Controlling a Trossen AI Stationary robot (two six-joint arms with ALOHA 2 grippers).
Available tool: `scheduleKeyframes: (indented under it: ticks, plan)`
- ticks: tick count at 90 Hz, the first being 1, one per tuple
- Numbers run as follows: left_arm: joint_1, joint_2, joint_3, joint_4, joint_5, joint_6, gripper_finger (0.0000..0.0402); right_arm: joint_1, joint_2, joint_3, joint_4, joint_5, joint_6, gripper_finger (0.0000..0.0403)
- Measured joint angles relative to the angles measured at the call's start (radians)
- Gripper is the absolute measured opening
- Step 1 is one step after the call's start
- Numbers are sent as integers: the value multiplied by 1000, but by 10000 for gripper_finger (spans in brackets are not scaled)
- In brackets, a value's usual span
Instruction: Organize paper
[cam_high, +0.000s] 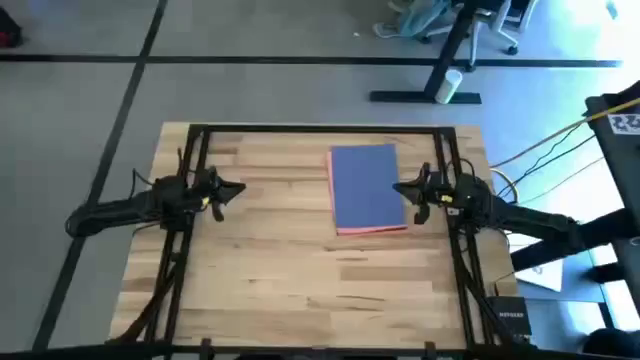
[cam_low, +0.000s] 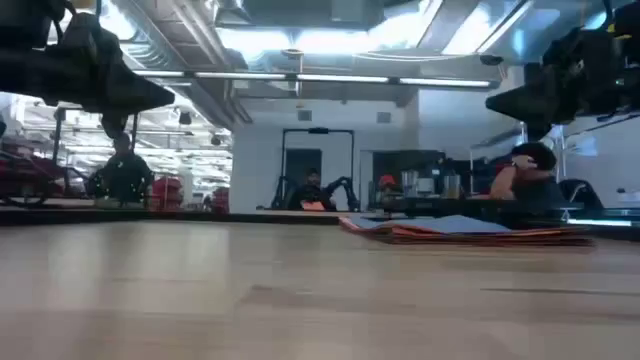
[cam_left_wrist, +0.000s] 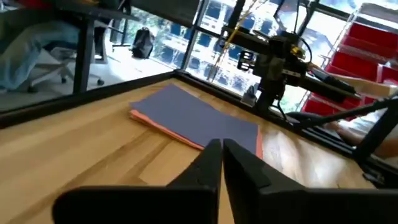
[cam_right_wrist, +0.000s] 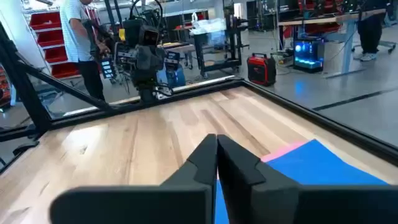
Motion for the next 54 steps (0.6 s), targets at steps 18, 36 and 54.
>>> scheduleKeyframes:
  ticks: [18, 36, 54]
  plan:
    - [0, 0, 0, 0, 0, 16, 0, 0, 0, 0, 1, 0, -3, 0]
    - [0, 0, 0, 2, -1, 49, 0, 0, 0, 2, -55, 51, 21, 0]
    - [1, 0, 0, 10, -13, 77, 0, 0, 36, 120, -272, 150, 92, 1]
